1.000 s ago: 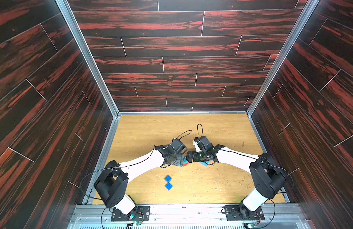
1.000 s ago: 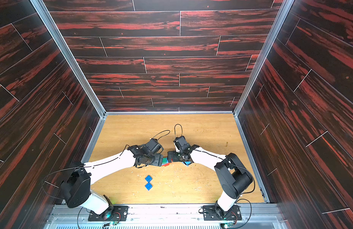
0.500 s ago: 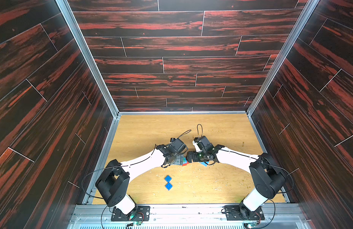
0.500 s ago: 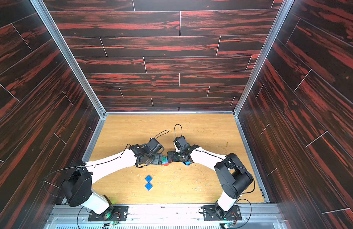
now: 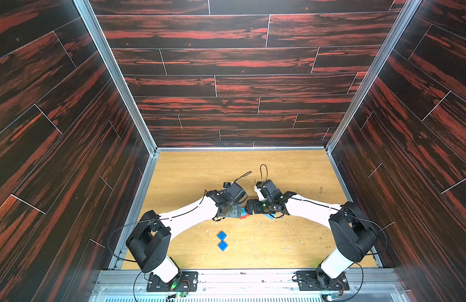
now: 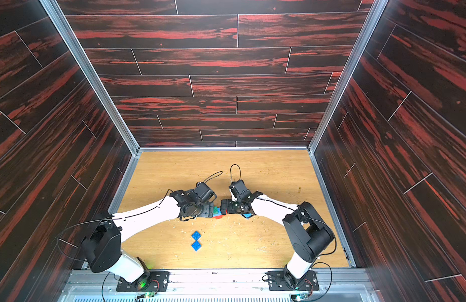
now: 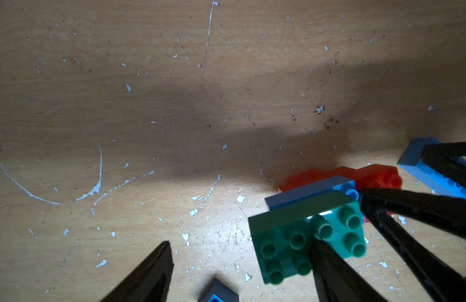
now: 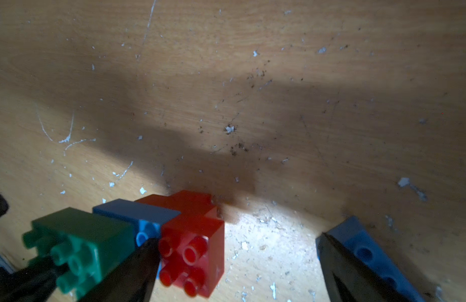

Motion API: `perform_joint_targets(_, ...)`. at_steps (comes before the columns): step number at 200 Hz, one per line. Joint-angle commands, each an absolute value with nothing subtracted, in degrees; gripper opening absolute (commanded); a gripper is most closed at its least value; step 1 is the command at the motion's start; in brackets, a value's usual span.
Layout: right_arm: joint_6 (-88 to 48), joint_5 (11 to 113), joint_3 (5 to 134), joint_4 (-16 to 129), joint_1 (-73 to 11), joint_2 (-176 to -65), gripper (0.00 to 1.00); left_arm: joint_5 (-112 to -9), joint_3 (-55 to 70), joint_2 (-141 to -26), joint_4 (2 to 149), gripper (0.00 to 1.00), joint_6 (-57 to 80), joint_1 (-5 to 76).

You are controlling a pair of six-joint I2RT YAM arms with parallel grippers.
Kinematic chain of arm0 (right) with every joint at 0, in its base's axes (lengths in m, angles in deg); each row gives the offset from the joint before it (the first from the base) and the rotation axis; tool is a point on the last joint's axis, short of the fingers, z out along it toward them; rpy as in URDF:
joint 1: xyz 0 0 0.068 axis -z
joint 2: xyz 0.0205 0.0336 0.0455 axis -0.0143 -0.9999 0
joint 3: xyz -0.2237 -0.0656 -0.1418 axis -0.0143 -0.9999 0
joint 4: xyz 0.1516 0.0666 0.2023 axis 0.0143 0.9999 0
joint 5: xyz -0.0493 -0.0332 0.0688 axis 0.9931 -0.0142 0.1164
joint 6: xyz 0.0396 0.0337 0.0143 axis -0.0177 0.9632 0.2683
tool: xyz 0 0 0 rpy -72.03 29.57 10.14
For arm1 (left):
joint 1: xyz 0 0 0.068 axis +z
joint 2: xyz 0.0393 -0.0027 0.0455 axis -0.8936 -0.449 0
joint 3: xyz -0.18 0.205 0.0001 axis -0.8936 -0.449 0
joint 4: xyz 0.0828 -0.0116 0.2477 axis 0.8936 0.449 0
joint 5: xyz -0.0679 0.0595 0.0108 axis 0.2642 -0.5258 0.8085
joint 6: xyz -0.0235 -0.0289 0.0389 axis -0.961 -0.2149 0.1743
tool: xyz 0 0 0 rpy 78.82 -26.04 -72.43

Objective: Assemble a heart with lego
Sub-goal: Assemble the lego brick with the lego brick.

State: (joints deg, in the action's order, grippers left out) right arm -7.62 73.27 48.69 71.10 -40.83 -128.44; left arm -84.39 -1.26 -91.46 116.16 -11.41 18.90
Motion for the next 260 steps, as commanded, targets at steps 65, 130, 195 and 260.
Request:
perform_joint_targets(65, -7.0, 73.0, 47.1, 72.0, -41.1, -128.4, 0.98, -85.7, 2.3, -93.1, 119.4, 0.89, -11.0, 18.9)
perform_joint_targets(130, -7.1, 73.5, 46.4, 71.9, -41.0, -128.4, 0.98, -85.3, -0.3, -94.4, 120.5, 0.87, -11.5, 18.5)
perform_joint_targets(195, -6.9, 73.4, 45.9, 71.7, -41.1, -128.7, 0.98, -90.9, -0.5, -93.1, 125.0, 0.88, -11.9, 18.7)
perform_joint_targets(260, -6.7, 74.2, 45.4, 71.9, -41.1, -128.2, 0.98, -88.6, 2.5, -93.2, 124.5, 0.88, -11.1, 18.7)
